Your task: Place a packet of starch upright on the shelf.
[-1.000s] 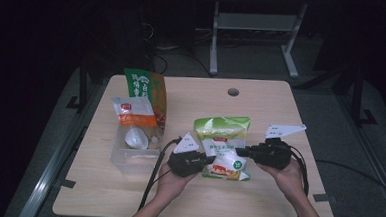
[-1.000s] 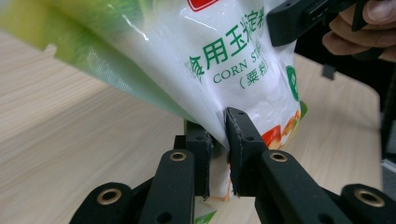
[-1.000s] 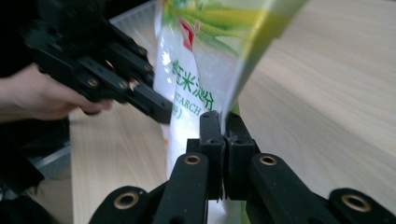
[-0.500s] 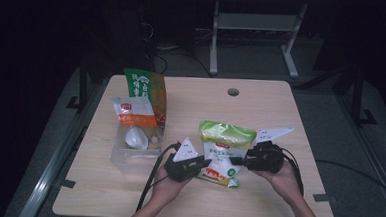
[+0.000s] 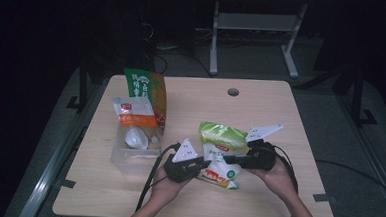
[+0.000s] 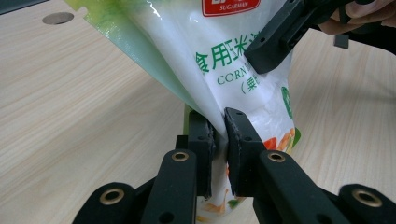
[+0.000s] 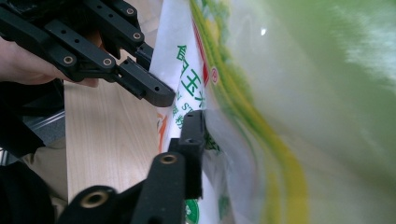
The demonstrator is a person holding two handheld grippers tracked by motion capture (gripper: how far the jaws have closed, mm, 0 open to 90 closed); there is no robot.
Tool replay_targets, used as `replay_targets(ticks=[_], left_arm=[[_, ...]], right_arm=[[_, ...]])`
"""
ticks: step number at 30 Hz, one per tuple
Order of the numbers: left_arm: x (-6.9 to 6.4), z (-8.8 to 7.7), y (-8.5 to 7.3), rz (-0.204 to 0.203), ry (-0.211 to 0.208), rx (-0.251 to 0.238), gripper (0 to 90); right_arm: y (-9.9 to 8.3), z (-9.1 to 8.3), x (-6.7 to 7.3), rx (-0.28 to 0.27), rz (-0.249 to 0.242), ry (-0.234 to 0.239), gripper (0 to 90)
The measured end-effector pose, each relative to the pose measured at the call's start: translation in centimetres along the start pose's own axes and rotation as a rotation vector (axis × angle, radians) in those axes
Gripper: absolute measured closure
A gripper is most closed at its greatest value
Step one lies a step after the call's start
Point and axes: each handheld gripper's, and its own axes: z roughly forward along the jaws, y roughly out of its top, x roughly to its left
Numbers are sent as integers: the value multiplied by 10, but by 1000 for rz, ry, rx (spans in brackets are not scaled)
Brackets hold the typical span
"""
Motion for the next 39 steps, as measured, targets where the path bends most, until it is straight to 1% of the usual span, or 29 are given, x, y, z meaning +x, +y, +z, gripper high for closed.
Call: replay_targets(ticks=[2,3,4,5,6,8,10,11,14,17,19,21,23,25,28,29,30,31,32,35,36,39], left_arm=[[1,0,-1,-6,-4,-5,796],[1,-1,-1,-12,-8,-5,796],[2,-3,-2,-25,-10,-11,770],[2,-3,-2,-25,-10,-11,746],[1,-4,-2,-32,-8,-13,746],[1,-9,-3,-31,-5,-20,722],[1,-14,-5,-25,-1,-11,687],[1,-14,-5,-25,-1,-11,675],[0,-19,-7,-21,3,-7,656],[-2,-23,-10,-15,4,-6,649],[-3,-25,-12,-20,2,-8,645],[-5,-28,-13,-12,3,-8,638],[-6,-29,-15,-14,-1,-12,634],[-8,-30,-16,-11,-7,-10,631],[-11,-31,-18,-7,-12,-11,627],[-12,-31,-19,-11,-15,-9,627],[-12,-32,-20,-6,-15,-8,625],[-13,-32,-21,-15,-18,-8,624],[-14,-32,-22,-15,-19,-9,621],[-15,-34,-24,-5,-22,-6,618],[-16,-34,-25,-11,-25,-13,615],[-18,-34,-26,-14,-31,-15,613]], right_arm=[[0,-1,1,4,-6,-11,796],[0,-1,1,4,-6,-11,796],[0,-1,2,4,-7,-14,822],[0,-1,2,4,-7,-14,822],[0,-2,2,2,-7,-14,839],[-1,-3,3,-9,-7,-13,855],[-1,-3,3,-17,-6,-8,863],[-1,-3,3,-17,-6,-8,863],[1,-5,5,-26,-10,-18,867],[2,-6,5,-24,-11,-29,869],[4,-9,6,-29,-17,-36,870],[7,-10,6,-31,-20,-42,871],[9,-12,6,-32,-17,-45,872],[14,-13,7,-30,-29,-52,873],[18,-13,8,-30,-34,-59,874],[20,-14,8,-32,-39,-61,875],[22,-14,9,-32,-39,-62,875],[24,-14,9,-30,-46,-63,876],[27,-13,9,-28,-52,-69,876],[30,-12,10,-26,-53,-69,877],[34,-11,11,-27,-58,-69,878],[39,-10,13,-26,-68,-70,878]])
